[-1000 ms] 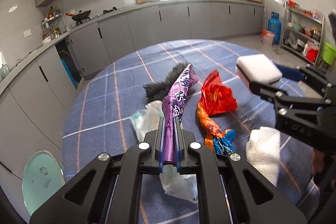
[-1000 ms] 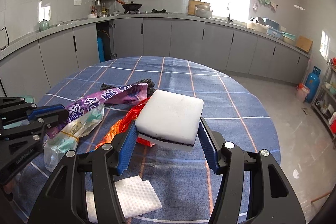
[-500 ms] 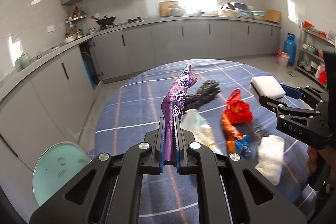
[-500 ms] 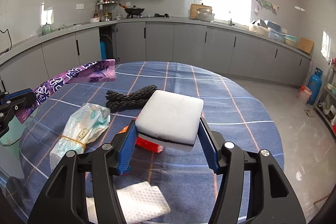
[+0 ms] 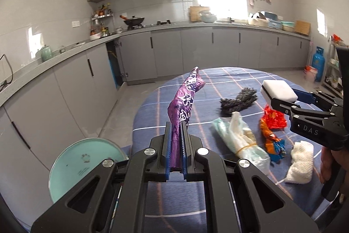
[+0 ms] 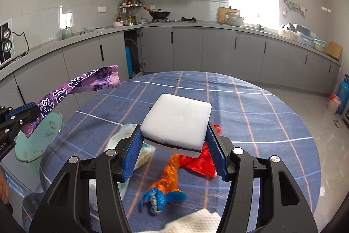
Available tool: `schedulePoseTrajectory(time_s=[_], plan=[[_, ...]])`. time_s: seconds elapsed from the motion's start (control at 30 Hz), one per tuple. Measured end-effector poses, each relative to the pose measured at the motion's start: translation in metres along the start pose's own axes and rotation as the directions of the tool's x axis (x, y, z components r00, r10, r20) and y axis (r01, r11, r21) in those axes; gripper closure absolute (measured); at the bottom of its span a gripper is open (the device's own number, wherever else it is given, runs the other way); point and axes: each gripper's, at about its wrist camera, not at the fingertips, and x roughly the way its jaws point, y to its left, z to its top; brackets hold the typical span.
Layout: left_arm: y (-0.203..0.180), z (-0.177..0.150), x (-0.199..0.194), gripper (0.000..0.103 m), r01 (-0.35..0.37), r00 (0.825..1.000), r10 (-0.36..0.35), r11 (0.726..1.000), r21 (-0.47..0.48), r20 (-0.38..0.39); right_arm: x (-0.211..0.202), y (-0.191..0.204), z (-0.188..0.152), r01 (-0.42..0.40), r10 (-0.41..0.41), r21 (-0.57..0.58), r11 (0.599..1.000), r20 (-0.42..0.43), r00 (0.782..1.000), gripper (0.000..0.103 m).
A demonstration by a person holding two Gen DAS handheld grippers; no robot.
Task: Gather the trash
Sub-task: 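Carry the purple wrapper and white sponge over the teal bin with both tools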
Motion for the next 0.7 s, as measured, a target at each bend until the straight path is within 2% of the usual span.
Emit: schedulePoseTrajectory(time_s=[0.7], plan=[[0.062, -0.009, -0.012, 0.095, -0.123, 0.992, 0.123, 0.987, -0.101, -0.002, 0.019, 0.060, 0.023, -0.108, 0.109, -0.063, 0.992, 0.008, 0.994, 0.045]])
